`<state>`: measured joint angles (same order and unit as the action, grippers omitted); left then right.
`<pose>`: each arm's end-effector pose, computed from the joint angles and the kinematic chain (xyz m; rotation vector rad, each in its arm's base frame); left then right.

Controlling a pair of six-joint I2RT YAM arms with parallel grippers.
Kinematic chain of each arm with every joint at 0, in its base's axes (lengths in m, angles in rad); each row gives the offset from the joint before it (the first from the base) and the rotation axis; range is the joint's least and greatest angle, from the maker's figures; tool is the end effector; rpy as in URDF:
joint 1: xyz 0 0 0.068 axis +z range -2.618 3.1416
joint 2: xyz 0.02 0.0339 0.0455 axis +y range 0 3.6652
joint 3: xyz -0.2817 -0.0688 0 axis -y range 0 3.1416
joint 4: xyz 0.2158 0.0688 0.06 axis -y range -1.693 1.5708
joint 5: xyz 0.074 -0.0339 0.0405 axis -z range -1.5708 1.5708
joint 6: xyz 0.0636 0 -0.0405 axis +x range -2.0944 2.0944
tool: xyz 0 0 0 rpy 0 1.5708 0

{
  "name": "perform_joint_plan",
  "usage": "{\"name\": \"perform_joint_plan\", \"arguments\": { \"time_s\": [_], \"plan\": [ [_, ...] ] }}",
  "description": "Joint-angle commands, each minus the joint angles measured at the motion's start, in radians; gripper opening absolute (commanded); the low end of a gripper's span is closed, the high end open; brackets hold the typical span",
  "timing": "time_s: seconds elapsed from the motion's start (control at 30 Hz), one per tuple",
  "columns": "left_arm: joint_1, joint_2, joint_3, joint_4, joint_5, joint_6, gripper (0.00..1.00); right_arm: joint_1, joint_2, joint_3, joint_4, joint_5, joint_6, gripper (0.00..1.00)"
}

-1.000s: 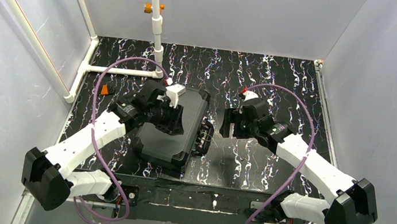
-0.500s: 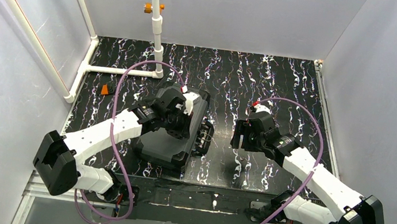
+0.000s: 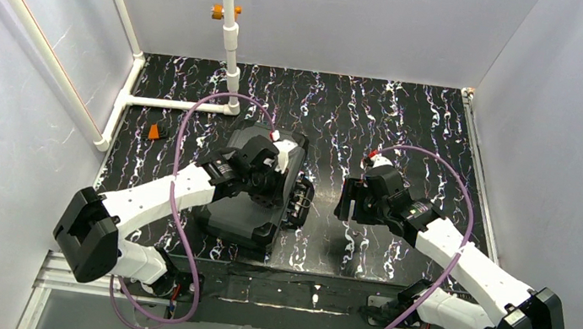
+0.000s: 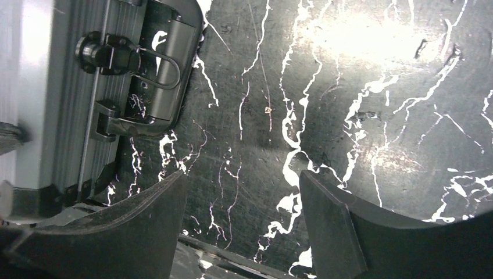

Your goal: Pack up texas hold em set

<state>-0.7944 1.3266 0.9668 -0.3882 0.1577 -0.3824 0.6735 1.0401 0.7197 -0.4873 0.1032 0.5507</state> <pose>0.1858 -0.2034 0.2740 0.5804 2.3670 -0.7499 0.1573 0.1171 0.2462 -0.0985 2.4205 0.4560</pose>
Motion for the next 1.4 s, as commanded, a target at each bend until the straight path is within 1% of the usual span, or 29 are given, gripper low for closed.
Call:
{"name": "perform_joint_plan", "arguments": {
  "time_s": [0.0, 0.17, 0.33, 0.43, 0.57, 0.67, 0.83, 1.03, 1.2, 1.37],
  "plan": [
    [-0.008, -0.005, -0.067, 0.017, -0.037, -0.034, 0.0, -0.003, -0.005, -0.027, 0.075, -0.053, -0.003, 0.77],
    [-0.009, -0.034, -0.153, 0.038, -0.062, -0.062, 0.0, -0.005, 0.036, -0.047, 0.15, -0.095, 0.0, 0.69],
    [-0.009, -0.086, -0.225, 0.048, -0.089, -0.092, 0.0, -0.004, 0.127, -0.046, 0.223, -0.164, 0.01, 0.55],
    [-0.009, -0.125, -0.26, 0.039, -0.112, -0.11, 0.0, -0.003, 0.182, -0.042, 0.277, -0.183, 0.018, 0.49],
    [-0.009, -0.165, -0.28, 0.002, -0.184, -0.131, 0.0, -0.003, 0.243, -0.031, 0.326, -0.187, 0.025, 0.42],
    [-0.009, -0.181, -0.293, -0.017, -0.212, -0.145, 0.0, -0.003, 0.294, -0.021, 0.356, -0.19, 0.028, 0.38],
    [-0.009, -0.198, -0.313, -0.026, -0.219, -0.156, 0.0, -0.003, 0.364, -0.004, 0.411, -0.193, 0.031, 0.32],
    [-0.009, -0.214, -0.327, -0.032, -0.224, -0.161, 0.0, -0.003, 0.44, 0.017, 0.463, -0.219, 0.035, 0.2],
    [-0.008, -0.237, -0.304, -0.055, -0.218, -0.166, 0.0, 0.0, 0.475, 0.023, 0.502, -0.261, 0.046, 0.18],
    [-0.008, -0.285, -0.206, -0.135, -0.205, -0.167, 0.0, 0.003, 0.46, 0.021, 0.496, -0.259, 0.044, 0.2]
  ]
}}
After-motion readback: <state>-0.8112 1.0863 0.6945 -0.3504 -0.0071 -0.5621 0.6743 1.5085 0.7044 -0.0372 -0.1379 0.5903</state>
